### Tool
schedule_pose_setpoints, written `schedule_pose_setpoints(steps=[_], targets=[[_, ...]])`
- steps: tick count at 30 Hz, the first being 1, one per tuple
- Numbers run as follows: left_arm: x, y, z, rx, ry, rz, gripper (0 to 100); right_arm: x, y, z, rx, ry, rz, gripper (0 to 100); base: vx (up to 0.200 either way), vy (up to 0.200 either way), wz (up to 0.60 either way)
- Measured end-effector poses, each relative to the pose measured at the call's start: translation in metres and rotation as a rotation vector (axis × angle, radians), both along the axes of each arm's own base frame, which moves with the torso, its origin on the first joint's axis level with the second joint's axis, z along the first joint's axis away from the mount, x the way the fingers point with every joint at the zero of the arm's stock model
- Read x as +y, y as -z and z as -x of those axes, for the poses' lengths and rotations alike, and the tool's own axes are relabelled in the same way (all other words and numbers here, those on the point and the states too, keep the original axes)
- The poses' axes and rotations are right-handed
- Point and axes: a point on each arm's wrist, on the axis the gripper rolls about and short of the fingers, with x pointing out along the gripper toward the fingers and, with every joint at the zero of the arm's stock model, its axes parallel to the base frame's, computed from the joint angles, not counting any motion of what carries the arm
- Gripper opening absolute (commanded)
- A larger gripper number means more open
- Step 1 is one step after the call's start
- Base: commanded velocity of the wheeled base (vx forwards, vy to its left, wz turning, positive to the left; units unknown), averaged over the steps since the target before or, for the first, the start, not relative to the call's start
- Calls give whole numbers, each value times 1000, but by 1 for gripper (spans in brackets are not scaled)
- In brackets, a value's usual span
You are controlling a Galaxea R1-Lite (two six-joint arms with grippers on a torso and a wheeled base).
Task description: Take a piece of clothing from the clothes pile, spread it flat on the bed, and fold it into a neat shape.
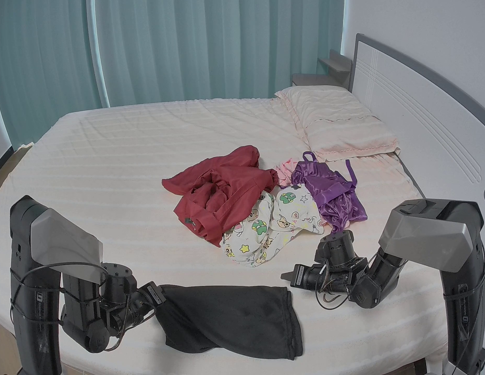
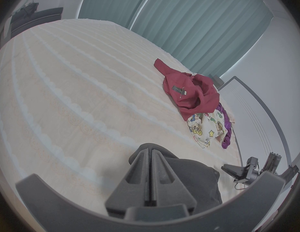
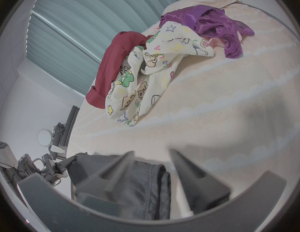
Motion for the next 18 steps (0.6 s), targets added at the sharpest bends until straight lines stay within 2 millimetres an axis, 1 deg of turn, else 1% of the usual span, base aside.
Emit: schedule_pose_setpoints(steps=[4,8,11,15,16,18], targets=[[-1,1,2,6,2,-2,0,2,1,-3,10,-4,4,100,0,0,0],[-2,1,2,6,4,-2,0,2,5,-3,82,-12,51,100,0,0,0],[-3,0,2,5,4,2,0,10,4,-6,92,-35,66,100,0,0,0],[-3,-2,2,-2,4,6,0,26,-1,-13,69,-59,47,100,0,0,0],[-3,-3,3,-3,4,7,0,30,-2,-16,63,-58,40,0,0,0,0],[-3,-4,3,-6,4,9,0,38,-1,-17,60,-53,46,0,0,0,0]])
